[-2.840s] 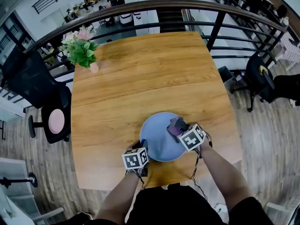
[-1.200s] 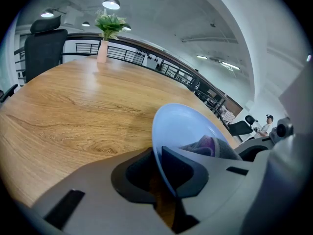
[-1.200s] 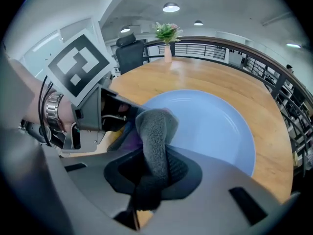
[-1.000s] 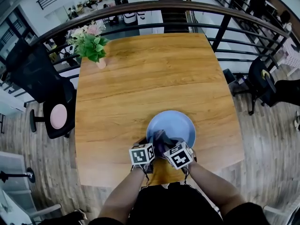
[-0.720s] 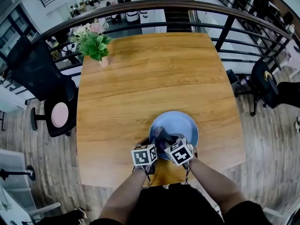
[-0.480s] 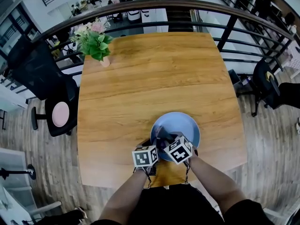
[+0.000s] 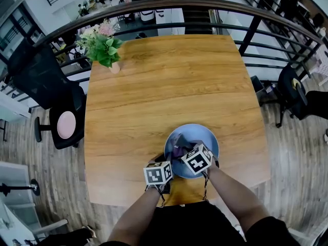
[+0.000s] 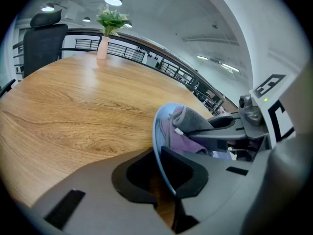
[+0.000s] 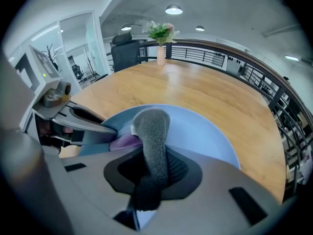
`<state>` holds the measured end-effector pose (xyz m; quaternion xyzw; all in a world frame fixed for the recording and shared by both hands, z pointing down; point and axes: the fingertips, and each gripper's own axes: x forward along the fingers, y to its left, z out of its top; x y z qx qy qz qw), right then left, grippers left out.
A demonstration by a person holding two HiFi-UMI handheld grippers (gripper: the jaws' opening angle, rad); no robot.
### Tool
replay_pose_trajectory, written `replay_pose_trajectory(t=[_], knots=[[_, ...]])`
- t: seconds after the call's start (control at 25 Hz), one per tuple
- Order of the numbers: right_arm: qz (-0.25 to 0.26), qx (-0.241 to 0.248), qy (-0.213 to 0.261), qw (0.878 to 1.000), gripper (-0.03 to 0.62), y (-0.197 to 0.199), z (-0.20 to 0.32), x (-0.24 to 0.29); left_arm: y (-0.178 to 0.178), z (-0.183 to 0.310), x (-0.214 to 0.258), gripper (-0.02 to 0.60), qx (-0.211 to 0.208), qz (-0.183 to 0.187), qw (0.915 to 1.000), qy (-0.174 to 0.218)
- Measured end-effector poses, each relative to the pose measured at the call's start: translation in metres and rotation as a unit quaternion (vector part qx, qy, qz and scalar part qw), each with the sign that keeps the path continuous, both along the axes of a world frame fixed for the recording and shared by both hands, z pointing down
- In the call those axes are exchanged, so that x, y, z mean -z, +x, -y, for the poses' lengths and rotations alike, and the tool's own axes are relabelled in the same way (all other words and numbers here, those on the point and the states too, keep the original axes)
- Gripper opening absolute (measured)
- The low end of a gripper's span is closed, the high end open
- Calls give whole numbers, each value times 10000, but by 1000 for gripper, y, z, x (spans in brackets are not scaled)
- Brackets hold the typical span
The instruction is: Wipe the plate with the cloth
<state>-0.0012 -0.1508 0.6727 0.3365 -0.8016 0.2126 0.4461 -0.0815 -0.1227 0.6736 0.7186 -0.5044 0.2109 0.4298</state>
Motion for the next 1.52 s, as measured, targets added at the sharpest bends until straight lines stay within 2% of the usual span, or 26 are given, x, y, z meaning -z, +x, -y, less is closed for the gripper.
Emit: replay_pose_trajectory(t=[0.44, 0.68, 0.88, 1.24, 1.4, 1.52], knots=[[-395, -810, 93, 9959, 75, 59, 34, -1, -1, 1, -2, 61, 4, 5, 10000, -2], [-894, -962, 295, 9909, 74, 89, 40, 0, 1, -1, -1, 61, 8, 15, 10000, 8], [-1059, -1068, 383, 9879, 75, 104, 42, 4, 0, 0, 0, 61, 5, 19, 10000, 1], [-863, -1388, 684, 9842, 75, 118, 40, 22, 1, -2, 1, 61, 10, 51, 10000, 23], [-513, -1599, 917, 9815, 75, 118, 41, 34, 0, -2, 0, 61, 15, 68, 10000, 38], [-165, -1702, 892, 9812, 74, 110, 34, 40, 1, -2, 0, 61, 17, 63, 10000, 46]])
